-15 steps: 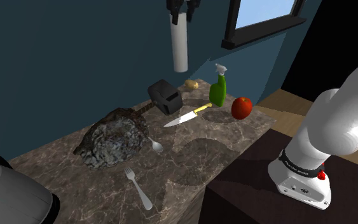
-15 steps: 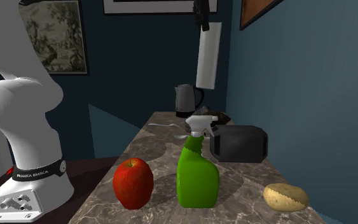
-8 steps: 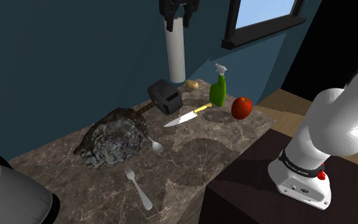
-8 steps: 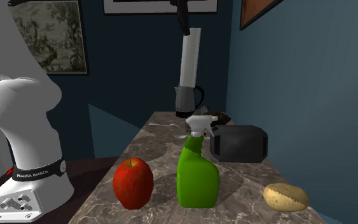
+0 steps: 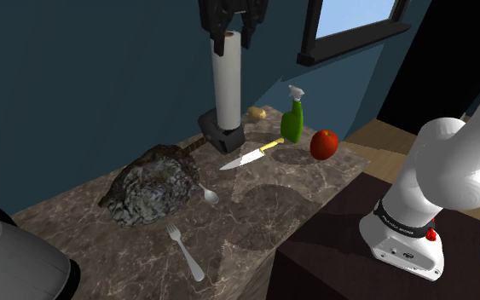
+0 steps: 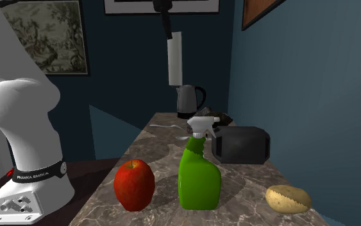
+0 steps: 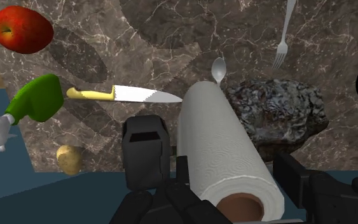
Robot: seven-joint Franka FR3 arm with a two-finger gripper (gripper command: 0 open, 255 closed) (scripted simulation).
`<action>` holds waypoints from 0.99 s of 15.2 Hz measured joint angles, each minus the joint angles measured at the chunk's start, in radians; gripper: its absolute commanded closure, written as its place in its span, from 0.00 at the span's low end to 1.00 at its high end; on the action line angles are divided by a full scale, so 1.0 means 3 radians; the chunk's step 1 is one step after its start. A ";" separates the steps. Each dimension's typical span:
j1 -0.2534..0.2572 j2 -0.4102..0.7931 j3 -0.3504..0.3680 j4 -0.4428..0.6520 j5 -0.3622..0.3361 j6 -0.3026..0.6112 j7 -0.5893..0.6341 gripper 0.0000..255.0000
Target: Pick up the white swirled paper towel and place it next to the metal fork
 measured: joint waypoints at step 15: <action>0.0216 -0.0061 0.0480 -0.0291 0.0067 0.0203 0.0682 1.00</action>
